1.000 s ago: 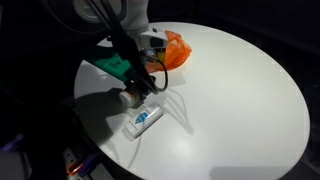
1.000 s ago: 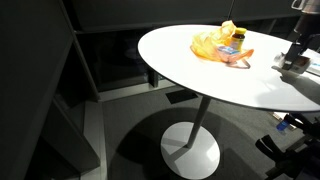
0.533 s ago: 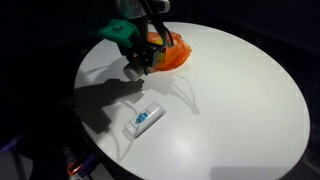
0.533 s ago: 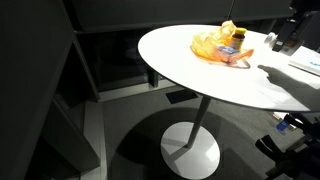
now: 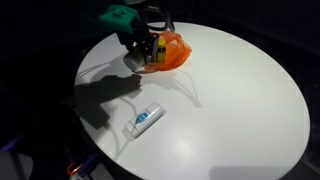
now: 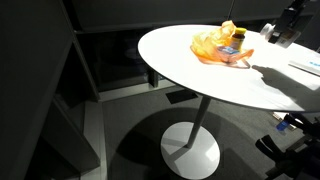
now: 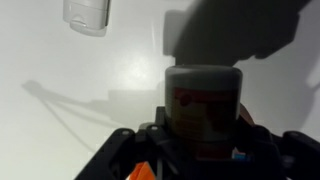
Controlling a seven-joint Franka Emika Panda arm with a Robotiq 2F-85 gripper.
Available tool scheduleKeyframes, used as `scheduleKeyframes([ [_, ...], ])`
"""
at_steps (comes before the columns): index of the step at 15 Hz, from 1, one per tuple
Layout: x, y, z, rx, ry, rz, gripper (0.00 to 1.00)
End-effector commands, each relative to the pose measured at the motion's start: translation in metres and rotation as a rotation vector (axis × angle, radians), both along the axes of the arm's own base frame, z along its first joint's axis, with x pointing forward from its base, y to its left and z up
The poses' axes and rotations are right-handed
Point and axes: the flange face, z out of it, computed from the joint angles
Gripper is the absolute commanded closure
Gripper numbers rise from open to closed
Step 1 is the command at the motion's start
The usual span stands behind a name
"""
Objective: Move the orange and white bottle to the plastic
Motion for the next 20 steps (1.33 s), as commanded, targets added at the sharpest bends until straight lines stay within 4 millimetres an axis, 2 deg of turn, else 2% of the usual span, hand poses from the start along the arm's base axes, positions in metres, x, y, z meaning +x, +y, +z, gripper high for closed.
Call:
scheduleKeyframes([
  [1,0.000,0.003,0.001,0.000,0.001,0.011,0.64],
  [8,0.014,0.053,-0.001,0.007,0.001,0.138,0.64],
  [11,0.025,0.067,-0.006,0.059,0.019,0.134,0.64],
  [15,0.047,0.074,-0.011,0.148,0.026,0.098,0.64],
  [20,0.079,0.070,-0.023,0.195,0.038,0.067,0.64],
])
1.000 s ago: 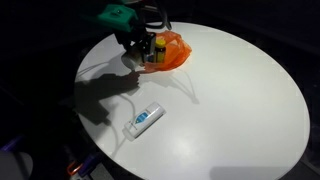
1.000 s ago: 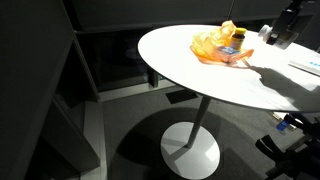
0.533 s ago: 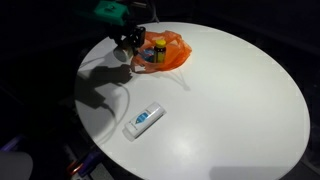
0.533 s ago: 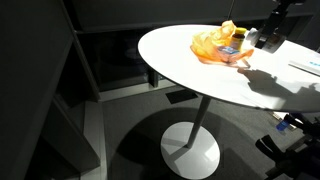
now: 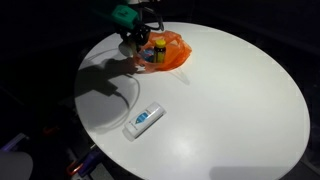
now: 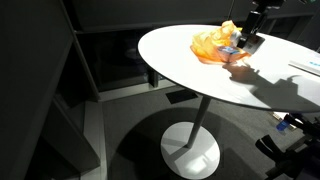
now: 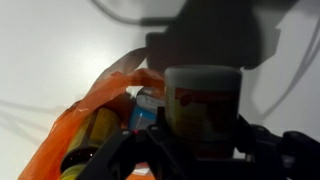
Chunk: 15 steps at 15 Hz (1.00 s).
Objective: Move the orange and white bottle to the plastic
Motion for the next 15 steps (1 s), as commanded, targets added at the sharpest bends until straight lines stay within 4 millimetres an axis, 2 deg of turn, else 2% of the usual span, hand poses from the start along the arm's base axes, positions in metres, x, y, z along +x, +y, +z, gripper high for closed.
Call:
scheduleKeyframes([
  [1,0.030,-0.004,-0.005,0.040,0.017,-0.002,0.64],
  [8,0.076,-0.021,-0.023,0.044,0.034,-0.029,0.64],
  [15,0.107,-0.041,-0.014,0.048,-0.012,-0.067,0.64],
])
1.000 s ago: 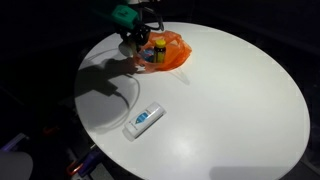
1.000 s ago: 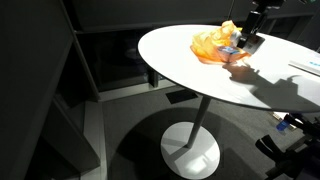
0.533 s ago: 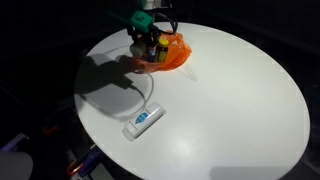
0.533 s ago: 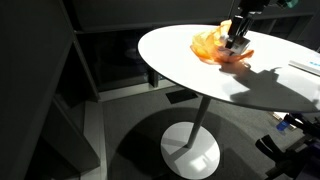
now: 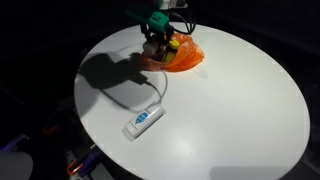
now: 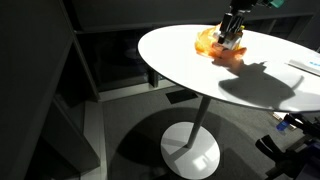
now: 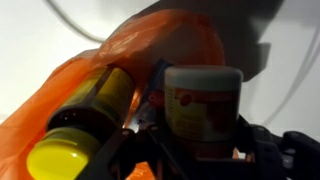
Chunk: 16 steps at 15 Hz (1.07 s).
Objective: Move the orange and white bottle to the plastic
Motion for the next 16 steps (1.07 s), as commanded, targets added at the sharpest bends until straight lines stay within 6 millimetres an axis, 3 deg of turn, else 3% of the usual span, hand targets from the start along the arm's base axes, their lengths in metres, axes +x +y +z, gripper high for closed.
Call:
scheduleKeyframes([
  [1,0.018,-0.009,0.011,0.023,-0.027,-0.007,0.64],
  [10,0.036,-0.036,0.016,-0.056,-0.075,-0.041,0.64],
  [11,0.036,-0.038,0.015,-0.065,-0.075,-0.040,0.14],
  [14,0.037,-0.042,0.015,-0.094,-0.076,-0.031,0.01],
  [16,0.037,-0.041,0.019,-0.108,-0.080,-0.023,0.00],
])
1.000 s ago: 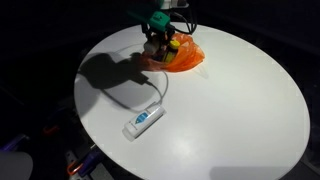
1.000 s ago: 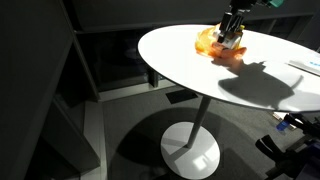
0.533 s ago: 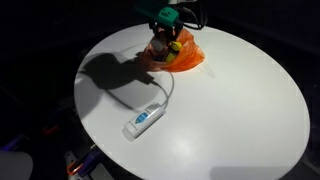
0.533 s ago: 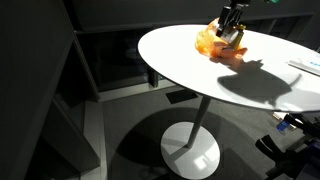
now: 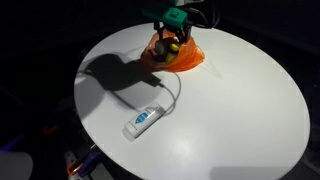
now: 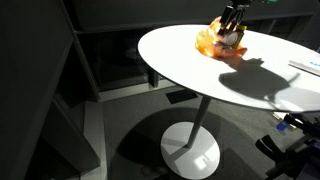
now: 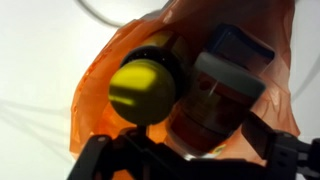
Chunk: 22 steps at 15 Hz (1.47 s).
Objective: Move the orange and white bottle to the plastic
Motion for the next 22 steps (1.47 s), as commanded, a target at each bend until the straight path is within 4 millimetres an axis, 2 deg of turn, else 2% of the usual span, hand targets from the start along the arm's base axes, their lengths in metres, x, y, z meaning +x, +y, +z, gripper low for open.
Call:
scheduleKeyframes([
  [1,0.008,-0.001,0.009,-0.033,-0.015,-0.002,0.00],
  [13,0.010,0.018,0.023,-0.132,-0.114,0.169,0.00],
  [22,0.000,0.033,0.055,-0.091,-0.108,0.198,0.00],
])
